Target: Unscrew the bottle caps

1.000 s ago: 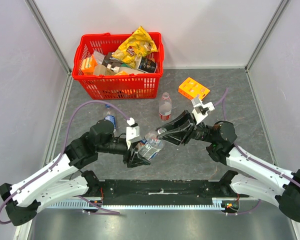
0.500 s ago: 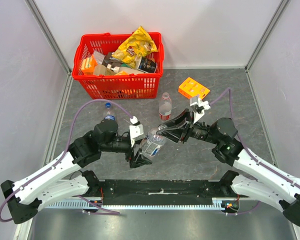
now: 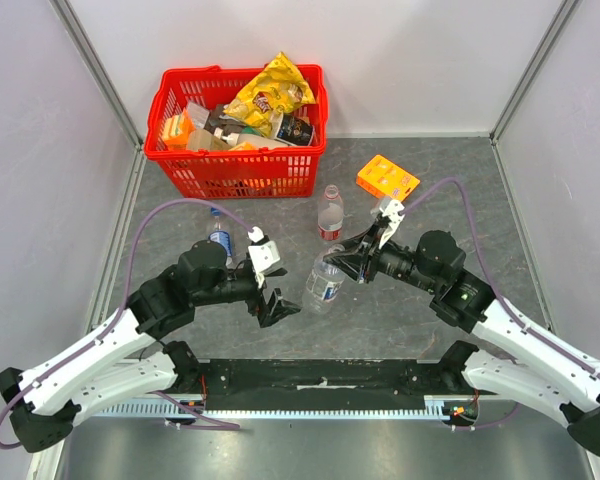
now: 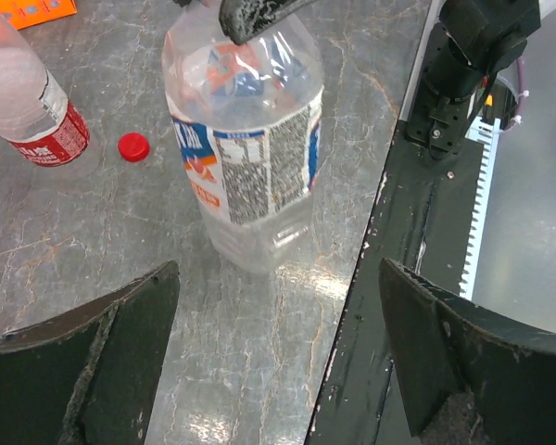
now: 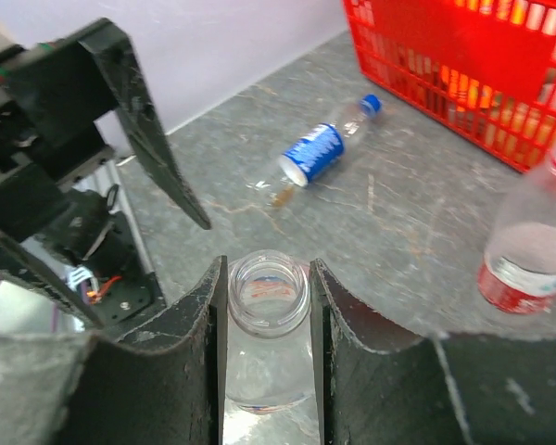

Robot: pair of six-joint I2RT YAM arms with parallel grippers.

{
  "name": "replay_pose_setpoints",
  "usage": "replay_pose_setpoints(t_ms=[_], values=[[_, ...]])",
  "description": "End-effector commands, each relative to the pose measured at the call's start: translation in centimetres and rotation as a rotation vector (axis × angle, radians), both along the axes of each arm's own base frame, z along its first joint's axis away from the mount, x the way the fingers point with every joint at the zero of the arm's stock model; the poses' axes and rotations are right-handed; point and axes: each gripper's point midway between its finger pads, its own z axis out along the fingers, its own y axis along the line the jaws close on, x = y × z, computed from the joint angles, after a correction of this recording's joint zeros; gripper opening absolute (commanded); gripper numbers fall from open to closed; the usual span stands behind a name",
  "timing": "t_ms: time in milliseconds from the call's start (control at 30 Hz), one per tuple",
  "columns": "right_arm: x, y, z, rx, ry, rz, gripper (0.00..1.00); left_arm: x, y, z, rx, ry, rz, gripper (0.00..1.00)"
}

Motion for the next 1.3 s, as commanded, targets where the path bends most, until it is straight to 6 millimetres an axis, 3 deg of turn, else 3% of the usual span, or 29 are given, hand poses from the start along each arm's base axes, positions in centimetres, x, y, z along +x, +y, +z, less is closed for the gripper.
replay_pose_setpoints(t_ms=[0,200,500,867,1267], values=[[2.5,-2.7,2.3,-0.036,-0.081,-0.195,0.00,0.6,-0.1,0.2,-0.006,-0.019,0.022,0.93],[5.2,-7.1,0.7,-0.101,-0.043,-0.479,0.00,0.5,-0.2,-0.2,0.008,-0.005,0.022,0.93],[5.6,-10.7,0.0,-0.102,-0.074,-0.638,0.00,0.5,-0.2,-0.6,0.018,0.003,0.017,0.93],[7.1,-11.8,-1.5,-0.151,-0.052,-0.749,0.00,0.3,-0.3,-0.7,0.021,0.013,0.007,0.92],[10.5,-13.3,-3.1,-0.241,-0.044,-0.963,0.00,0.3,-0.4,-1.0,0.032,0.024,0.005,0.91]])
